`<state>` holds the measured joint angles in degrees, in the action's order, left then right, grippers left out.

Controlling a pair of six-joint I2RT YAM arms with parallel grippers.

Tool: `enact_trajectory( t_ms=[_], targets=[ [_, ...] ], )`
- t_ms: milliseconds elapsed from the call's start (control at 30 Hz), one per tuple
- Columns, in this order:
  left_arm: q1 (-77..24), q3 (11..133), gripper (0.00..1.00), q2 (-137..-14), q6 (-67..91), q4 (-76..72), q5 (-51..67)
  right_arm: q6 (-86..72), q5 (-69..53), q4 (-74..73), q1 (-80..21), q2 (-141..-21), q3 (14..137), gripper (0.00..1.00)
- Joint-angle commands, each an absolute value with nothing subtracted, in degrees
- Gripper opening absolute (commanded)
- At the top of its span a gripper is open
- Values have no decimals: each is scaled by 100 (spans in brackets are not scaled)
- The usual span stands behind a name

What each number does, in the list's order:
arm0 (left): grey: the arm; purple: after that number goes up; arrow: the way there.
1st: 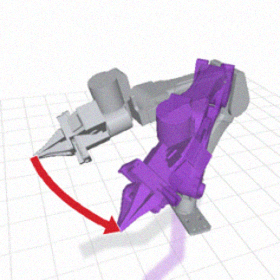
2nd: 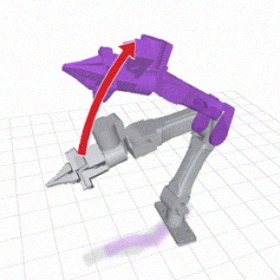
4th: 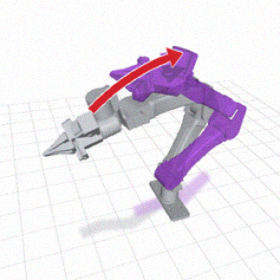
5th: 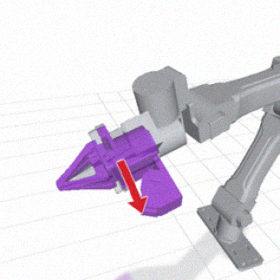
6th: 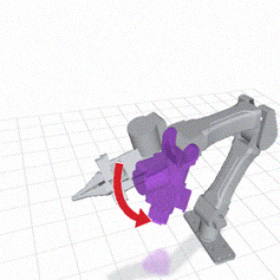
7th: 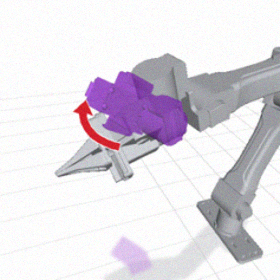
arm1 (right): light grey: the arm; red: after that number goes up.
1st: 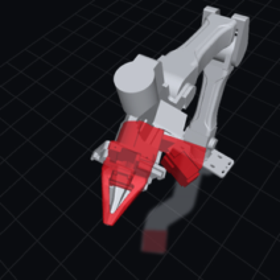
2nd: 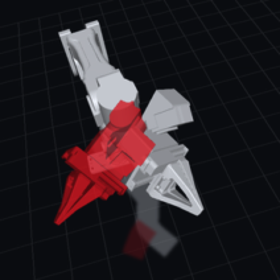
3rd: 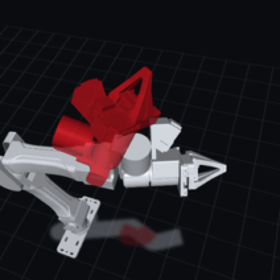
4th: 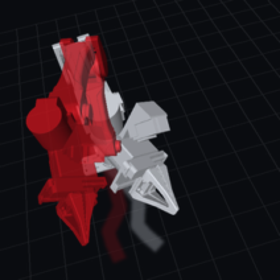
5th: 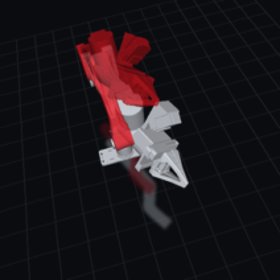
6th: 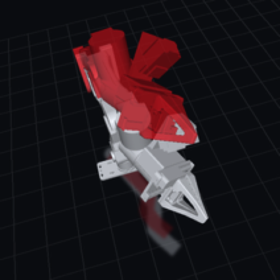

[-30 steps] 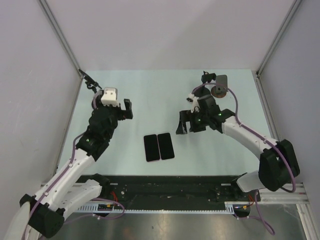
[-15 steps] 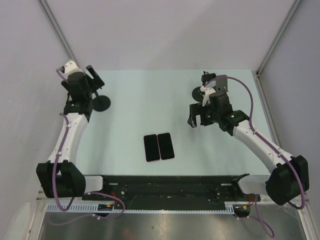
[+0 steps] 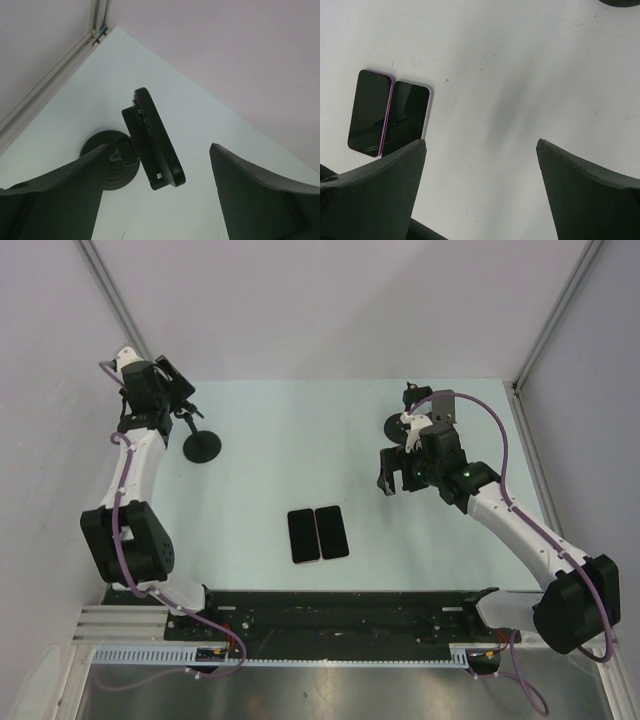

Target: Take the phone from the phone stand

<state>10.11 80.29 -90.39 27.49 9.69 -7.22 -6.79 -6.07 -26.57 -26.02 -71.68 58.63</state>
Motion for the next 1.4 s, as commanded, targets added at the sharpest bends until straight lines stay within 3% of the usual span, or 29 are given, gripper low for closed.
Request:
enact_trajectory(
  t_ms=[0,67,100,167,200,267,300,367,667,1000,1367],
  targets=[
    [1037,8446,77,-9254,2979,975,-194,-571,-422,-2566,-2566,-6944,5819,97],
    [1028,8525,66,-9316,2979,984,-150,-580,-396,-2593,-2575,-6926,5801,97],
    [1028,8551,54,-9360,2945,993,-89,-580,-396,-2593,-2584,-6917,5792,97],
    [1028,8648,40,-9404,2883,993,-44,-598,-378,-2610,-2584,-6891,5775,96],
    [1028,8692,28,-9448,2787,1002,121,-624,-378,-2619,-2593,-6882,5766,96],
    [1028,8823,18,-9492,2681,1002,473,-615,-369,-2628,-2619,-6864,5757,96],
    [1011,8859,8,-9536,2585,993,588,-615,-360,-2628,-2637,-6847,5757,96],
    [967,8973,1,-9562,2453,985,1009,-615,-343,-2602,-2672,-6820,5757,96],
    [73,9597,0,-9712,1514,1020,3101,-686,-325,-2286,-2795,-6759,5757,95],
    [-1502,9984,0,-9984,862,1028,4059,-896,-124,-2171,-2804,-6706,5766,96],
    [-2916,10178,0,-10257,317,1142,4246,-958,457,-2382,-2689,-6452,5766,100]
  ],
)
